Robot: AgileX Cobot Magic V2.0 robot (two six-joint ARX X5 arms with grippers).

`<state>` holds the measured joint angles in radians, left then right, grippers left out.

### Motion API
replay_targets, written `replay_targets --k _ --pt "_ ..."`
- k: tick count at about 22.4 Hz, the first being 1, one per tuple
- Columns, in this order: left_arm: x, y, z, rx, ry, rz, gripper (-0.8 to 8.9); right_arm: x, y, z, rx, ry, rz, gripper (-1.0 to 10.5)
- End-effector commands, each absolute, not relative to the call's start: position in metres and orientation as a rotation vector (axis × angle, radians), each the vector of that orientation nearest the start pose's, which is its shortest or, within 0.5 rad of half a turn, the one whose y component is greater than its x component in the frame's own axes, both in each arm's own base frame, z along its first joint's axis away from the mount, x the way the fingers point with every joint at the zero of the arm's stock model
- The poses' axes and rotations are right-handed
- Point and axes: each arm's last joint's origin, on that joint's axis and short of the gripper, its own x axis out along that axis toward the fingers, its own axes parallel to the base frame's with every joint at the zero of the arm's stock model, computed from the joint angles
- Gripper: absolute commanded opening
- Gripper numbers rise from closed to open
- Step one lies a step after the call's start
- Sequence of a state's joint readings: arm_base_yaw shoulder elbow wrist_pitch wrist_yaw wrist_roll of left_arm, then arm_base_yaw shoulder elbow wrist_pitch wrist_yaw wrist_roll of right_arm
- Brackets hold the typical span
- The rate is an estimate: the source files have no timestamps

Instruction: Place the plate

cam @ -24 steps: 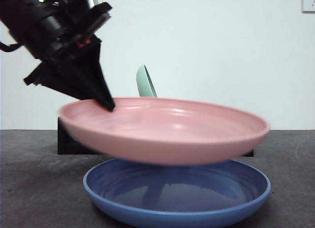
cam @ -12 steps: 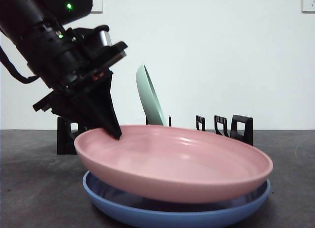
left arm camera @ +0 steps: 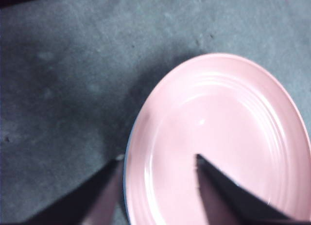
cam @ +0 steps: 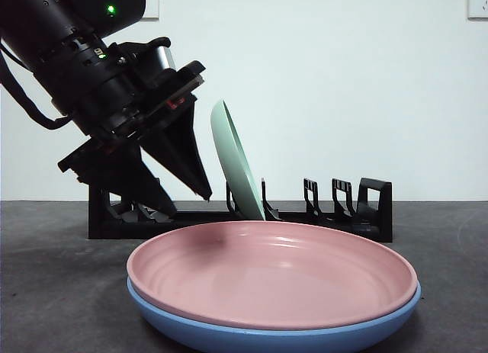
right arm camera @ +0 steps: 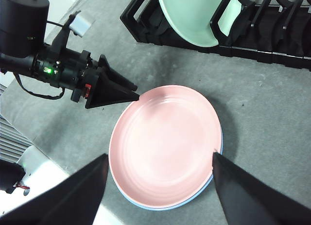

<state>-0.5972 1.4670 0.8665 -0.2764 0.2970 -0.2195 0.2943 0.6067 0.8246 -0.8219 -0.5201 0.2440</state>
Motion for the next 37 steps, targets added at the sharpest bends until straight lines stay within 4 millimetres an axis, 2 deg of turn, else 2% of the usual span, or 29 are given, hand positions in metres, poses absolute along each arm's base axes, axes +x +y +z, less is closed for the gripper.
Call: replay_targets --k 1,3,8,11,14,18,23,27,30,37 --pt "0.236 -0.173 0.208 -0.063 0.999 -0.735 3.85 0.098 0.045 0.315 0.301 0.707 0.715 3.4" --pt "0.233 -0.171 0.218 -0.061 1.009 -0.733 4.97 0.098 0.045 0.315 0.301 0.707 0.715 3.4" --pt "0.214 -0.158 0.263 -0.072 0.947 -0.753 5.13 0.098 0.045 0.316 0.301 0.700 0.717 3.4" --pt "0.189 -0.141 0.292 -0.077 0.881 -0.772 5.13 0.098 0.045 0.316 0.301 0.699 0.717 3.4" --pt "0.156 -0.118 0.321 -0.096 0.777 -0.795 5.12 0.098 0.045 0.316 0.301 0.698 0.717 3.4" --pt "0.112 -0.087 0.347 -0.062 0.622 -0.836 5.00 0.100 0.046 0.318 0.317 0.677 0.730 3.4" --pt "0.066 -0.056 0.362 -0.036 0.443 -0.872 5.00 0.114 0.053 0.324 0.389 0.641 0.808 3.4" --pt "0.041 -0.037 0.368 -0.046 0.351 -0.845 5.00 0.130 0.061 0.323 0.425 0.663 0.866 3.4" --pt "0.031 -0.030 0.375 -0.047 0.341 -0.837 5.00 0.150 0.074 0.327 0.431 0.710 0.897 3.4" --pt "0.027 -0.027 0.379 -0.058 0.345 -0.836 5.00 0.201 0.112 0.348 0.402 0.796 0.957 3.5"
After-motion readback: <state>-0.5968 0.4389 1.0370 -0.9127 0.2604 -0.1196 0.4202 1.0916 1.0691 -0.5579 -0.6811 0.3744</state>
